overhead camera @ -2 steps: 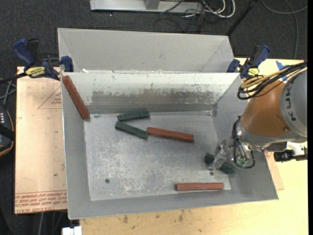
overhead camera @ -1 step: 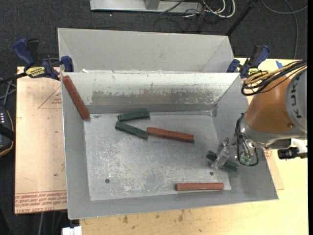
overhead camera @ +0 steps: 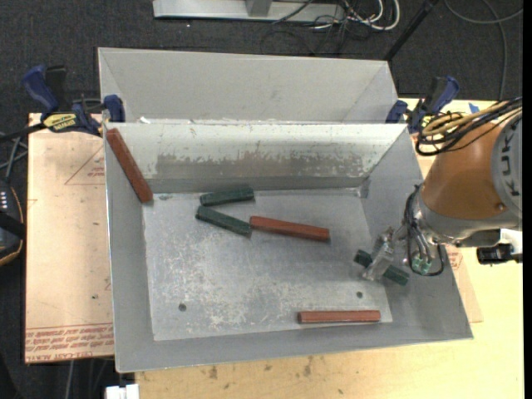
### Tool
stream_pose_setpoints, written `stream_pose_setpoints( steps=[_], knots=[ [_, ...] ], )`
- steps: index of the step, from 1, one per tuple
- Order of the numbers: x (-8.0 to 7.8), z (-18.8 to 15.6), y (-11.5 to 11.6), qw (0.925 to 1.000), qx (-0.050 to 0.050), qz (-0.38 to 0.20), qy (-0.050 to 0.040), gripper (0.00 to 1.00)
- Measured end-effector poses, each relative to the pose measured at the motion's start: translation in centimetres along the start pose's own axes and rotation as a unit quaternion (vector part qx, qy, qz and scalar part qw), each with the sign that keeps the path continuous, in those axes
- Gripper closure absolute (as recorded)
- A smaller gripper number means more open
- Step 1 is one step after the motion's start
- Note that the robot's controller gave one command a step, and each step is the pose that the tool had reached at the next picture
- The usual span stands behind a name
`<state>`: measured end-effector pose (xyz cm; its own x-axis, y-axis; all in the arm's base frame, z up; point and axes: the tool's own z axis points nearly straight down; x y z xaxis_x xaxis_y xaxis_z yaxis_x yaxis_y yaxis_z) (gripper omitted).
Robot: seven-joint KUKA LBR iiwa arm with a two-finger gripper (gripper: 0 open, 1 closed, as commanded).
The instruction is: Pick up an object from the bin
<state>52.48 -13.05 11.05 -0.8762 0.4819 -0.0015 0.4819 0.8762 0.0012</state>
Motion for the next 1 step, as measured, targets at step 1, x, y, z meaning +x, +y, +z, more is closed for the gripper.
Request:
stream_pose_setpoints(
  steps=[1],
  knots=[
    [-0.08,-0.82,0.02,1.0,0.0,0.0,-0.0018,1.0]
  ],
)
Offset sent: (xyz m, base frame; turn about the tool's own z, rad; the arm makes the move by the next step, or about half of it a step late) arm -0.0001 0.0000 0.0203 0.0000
